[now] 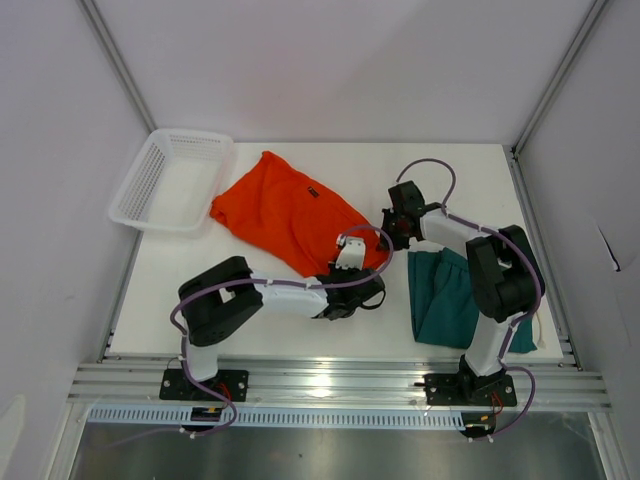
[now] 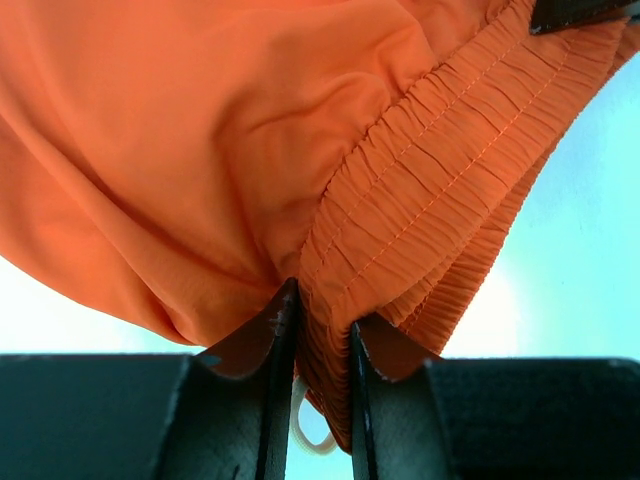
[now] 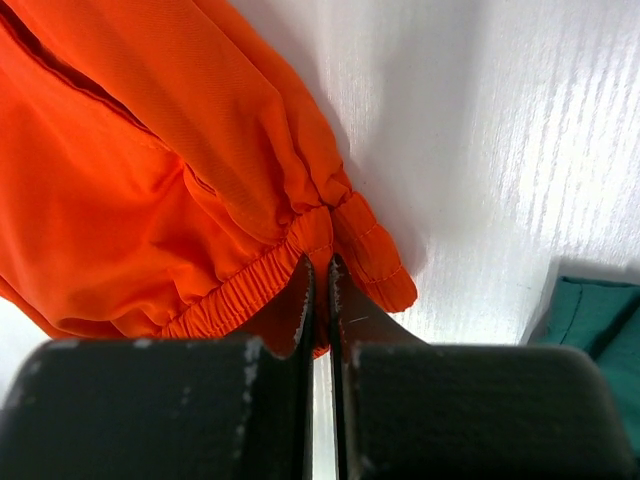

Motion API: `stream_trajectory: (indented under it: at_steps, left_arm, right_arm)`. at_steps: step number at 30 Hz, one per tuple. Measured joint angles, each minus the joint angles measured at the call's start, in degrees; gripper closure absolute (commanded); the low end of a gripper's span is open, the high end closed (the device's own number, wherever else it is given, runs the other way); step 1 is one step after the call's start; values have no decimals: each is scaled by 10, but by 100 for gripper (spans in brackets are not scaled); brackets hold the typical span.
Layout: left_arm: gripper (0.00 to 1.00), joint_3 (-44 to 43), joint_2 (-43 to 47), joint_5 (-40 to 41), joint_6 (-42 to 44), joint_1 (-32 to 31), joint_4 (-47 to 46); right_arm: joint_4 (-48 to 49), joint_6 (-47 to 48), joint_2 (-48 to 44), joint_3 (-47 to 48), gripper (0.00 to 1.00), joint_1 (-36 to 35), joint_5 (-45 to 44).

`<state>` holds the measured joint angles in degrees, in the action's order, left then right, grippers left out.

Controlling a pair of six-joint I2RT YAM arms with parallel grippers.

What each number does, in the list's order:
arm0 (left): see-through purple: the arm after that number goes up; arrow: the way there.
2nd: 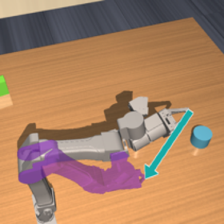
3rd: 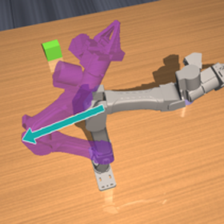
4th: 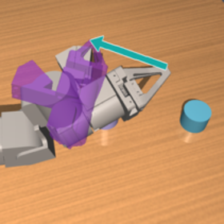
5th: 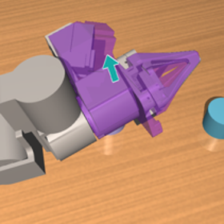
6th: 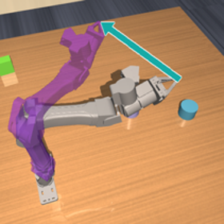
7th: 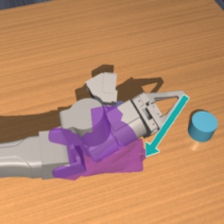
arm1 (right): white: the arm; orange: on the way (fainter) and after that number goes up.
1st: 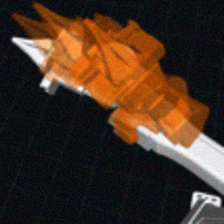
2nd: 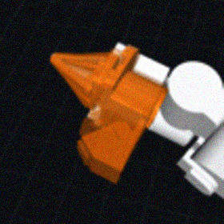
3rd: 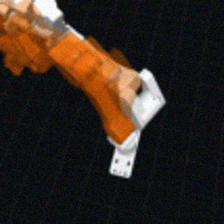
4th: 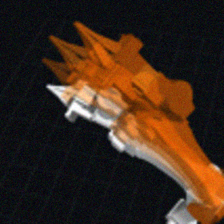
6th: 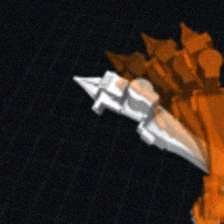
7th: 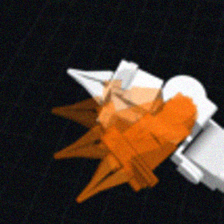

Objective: Fold and stack the shorts
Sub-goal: Fold the shorts

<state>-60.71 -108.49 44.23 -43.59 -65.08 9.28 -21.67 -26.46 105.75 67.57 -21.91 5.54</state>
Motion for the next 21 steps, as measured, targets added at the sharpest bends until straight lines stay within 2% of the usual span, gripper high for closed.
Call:
stream_trajectory:
  at_steps: [5,13,21]
  left_arm:
    - [75,22,29,-19,-13,0,2]
    - [80,112,113,-29,-71,-2,-18]
    - [86,130,107,-28,-115,-4,-35]
  right_arm:
    - [-16,0,4,7,99,-2,6]
    - [-38,0,19,31,98,-5,6]
    - [-47,2,25,40,96,-7,5]
